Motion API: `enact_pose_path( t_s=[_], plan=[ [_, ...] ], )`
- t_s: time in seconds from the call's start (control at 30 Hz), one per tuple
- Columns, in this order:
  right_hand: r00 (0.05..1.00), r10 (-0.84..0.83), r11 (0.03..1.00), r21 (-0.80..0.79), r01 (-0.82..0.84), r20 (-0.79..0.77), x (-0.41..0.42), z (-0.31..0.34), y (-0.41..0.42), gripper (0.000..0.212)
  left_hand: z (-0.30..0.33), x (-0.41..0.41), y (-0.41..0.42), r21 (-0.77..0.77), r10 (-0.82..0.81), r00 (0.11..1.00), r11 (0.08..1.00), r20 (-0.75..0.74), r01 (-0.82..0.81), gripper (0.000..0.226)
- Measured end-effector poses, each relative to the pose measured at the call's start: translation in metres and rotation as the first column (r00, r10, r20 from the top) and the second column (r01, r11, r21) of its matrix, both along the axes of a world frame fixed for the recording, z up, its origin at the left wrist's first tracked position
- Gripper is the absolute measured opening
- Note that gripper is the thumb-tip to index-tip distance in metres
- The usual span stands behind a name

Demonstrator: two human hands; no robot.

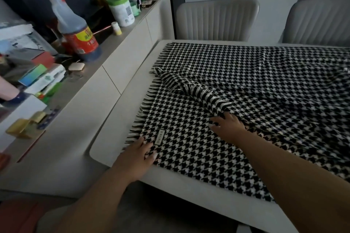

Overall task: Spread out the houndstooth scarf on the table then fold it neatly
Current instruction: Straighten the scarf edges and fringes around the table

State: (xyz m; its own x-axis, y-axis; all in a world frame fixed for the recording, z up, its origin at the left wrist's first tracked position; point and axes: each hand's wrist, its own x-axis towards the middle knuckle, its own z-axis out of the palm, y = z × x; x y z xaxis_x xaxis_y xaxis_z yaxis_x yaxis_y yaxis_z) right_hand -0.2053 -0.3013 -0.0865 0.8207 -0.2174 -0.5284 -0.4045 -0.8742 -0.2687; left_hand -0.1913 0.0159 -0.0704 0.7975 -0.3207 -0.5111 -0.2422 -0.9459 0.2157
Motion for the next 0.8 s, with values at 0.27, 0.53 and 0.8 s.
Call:
enact_pose_path(
  t_s=[0.27,0.53,0.8],
  plan=[
    [0.97,0.092,0.986,-0.157,-0.057,0.225,0.022,0.009,0.035,0.056,-0.003,0.022,0.031,0.098,-0.025,0.992,0.995,0.12,0.013,0.057],
    [0.855,0.125,0.859,0.376,-0.348,0.504,0.021,0.083,0.163,0.031,0.01,0.045,0.021,-0.681,0.503,0.661,0.179,-0.556,-0.71,0.052],
    [0.922,0.166,0.774,0.533,-0.341,0.35,0.01,0.028,0.201,0.04,-0.003,0.049,0.035,-0.598,0.33,0.606,0.138,-0.724,-0.79,0.058]
  ],
)
